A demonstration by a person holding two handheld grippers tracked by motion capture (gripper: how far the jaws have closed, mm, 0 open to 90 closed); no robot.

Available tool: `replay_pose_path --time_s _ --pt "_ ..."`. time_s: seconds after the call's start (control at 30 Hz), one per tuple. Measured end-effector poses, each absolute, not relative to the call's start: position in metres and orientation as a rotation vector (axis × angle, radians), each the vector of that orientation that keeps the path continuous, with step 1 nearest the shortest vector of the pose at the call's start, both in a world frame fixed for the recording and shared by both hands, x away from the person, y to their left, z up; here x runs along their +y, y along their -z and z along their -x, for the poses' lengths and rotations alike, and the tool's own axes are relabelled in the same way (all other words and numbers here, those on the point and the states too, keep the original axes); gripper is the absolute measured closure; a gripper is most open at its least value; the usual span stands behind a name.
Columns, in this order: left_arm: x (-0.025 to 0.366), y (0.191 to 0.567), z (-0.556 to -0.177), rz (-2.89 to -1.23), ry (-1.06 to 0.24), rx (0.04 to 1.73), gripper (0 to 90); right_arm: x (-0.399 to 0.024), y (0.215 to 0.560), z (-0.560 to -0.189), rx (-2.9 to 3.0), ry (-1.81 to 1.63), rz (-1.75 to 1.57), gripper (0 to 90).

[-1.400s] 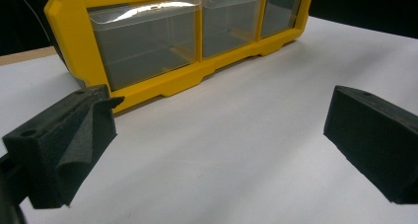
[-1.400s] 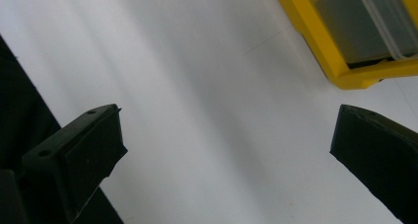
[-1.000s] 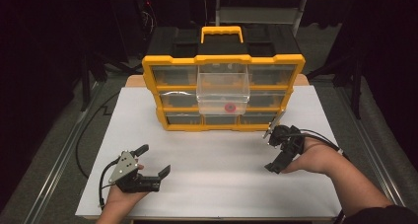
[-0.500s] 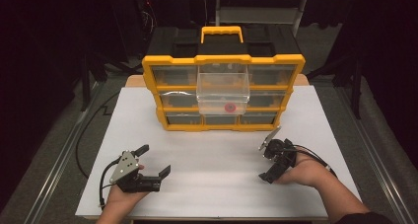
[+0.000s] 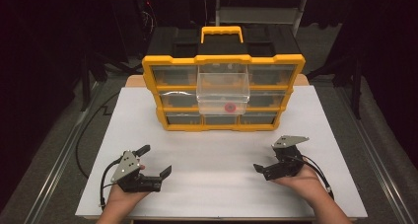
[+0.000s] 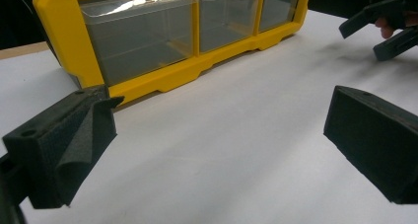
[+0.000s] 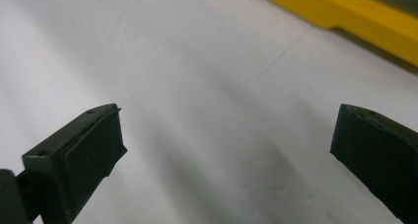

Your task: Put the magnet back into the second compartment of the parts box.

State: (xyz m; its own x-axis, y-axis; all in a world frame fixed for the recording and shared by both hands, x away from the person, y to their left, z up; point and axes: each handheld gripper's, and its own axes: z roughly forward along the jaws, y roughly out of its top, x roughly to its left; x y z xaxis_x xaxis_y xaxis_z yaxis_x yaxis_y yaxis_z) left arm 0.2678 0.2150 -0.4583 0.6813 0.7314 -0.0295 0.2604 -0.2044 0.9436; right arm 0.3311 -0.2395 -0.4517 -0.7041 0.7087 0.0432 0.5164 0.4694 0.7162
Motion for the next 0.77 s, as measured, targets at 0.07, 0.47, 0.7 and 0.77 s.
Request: replay_pose_path --time_s 0.07,0.47,0.7,0.77 --pt "0.217 0.458 -0.268 -1.763 -0.520 0.801 0.6 -0.242 0.451 -0.324 2.413 -1.153 -1.050 0.2" --pt "0.214 0.459 -0.269 -1.767 -0.519 0.834 0.6 -0.259 0.455 -0.300 2.194 -1.403 -1.049 0.2" --pt "0.213 0.458 -0.267 -1.771 -0.533 0.838 0.5 -0.257 0.456 -0.299 2.183 -1.388 -1.033 0.2" --pt "0.214 0.458 -0.267 -1.773 -0.533 0.842 0.5 -0.257 0.455 -0.299 2.165 -1.398 -1.028 0.2"
